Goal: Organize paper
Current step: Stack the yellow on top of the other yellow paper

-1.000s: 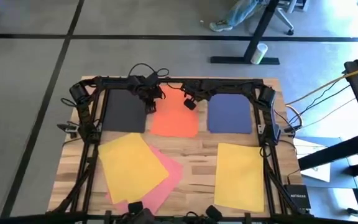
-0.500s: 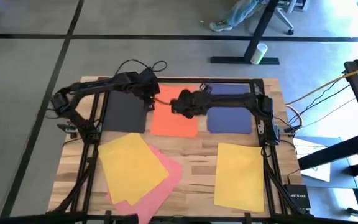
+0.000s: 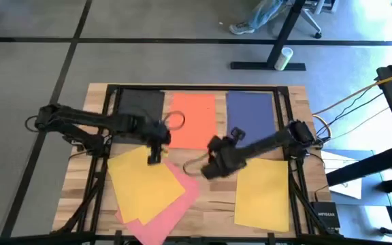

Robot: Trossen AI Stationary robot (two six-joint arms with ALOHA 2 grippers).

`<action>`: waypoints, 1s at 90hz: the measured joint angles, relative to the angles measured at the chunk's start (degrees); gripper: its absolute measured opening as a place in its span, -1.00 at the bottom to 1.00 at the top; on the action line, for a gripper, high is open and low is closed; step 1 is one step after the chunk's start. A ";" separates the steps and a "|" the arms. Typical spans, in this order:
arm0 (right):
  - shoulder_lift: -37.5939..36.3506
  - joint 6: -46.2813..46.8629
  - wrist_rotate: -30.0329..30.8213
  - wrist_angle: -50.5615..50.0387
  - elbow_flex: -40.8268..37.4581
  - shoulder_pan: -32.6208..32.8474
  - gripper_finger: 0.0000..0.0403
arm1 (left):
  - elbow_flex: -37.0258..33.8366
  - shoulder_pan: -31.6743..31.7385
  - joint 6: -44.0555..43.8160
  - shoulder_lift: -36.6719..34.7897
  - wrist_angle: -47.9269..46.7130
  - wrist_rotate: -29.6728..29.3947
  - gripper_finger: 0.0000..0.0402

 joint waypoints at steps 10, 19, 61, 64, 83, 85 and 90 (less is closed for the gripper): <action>-2.76 0.66 -5.59 10.08 -6.78 4.45 -1.00 | -2.07 -8.13 -11.33 0.02 -1.38 -6.71 -0.23; -5.45 0.35 -11.05 22.69 -13.12 8.07 -1.00 | -3.55 -15.72 -21.74 0.02 -1.28 -11.44 -0.23; -6.05 -17.34 -24.76 62.85 -18.57 14.17 -1.00 | -4.10 -36.85 -47.10 6.85 17.81 -20.70 -0.23; -5.79 -18.55 -25.88 63.20 -18.38 13.75 -1.00 | -4.10 -37.06 -47.44 8.67 20.00 -20.68 -0.23; -0.41 -26.86 -32.05 66.40 -13.50 12.12 -0.87 | -3.07 -37.93 -48.49 19.89 33.79 -20.55 -0.23; 0.35 -27.64 -32.06 66.05 -12.70 11.93 -0.83 | -2.65 -37.93 -48.49 20.78 34.63 -20.55 -0.23; 1.99 -30.18 -31.60 64.93 -10.91 11.66 -0.74 | -1.35 -37.93 -48.63 22.90 35.90 -20.57 -0.23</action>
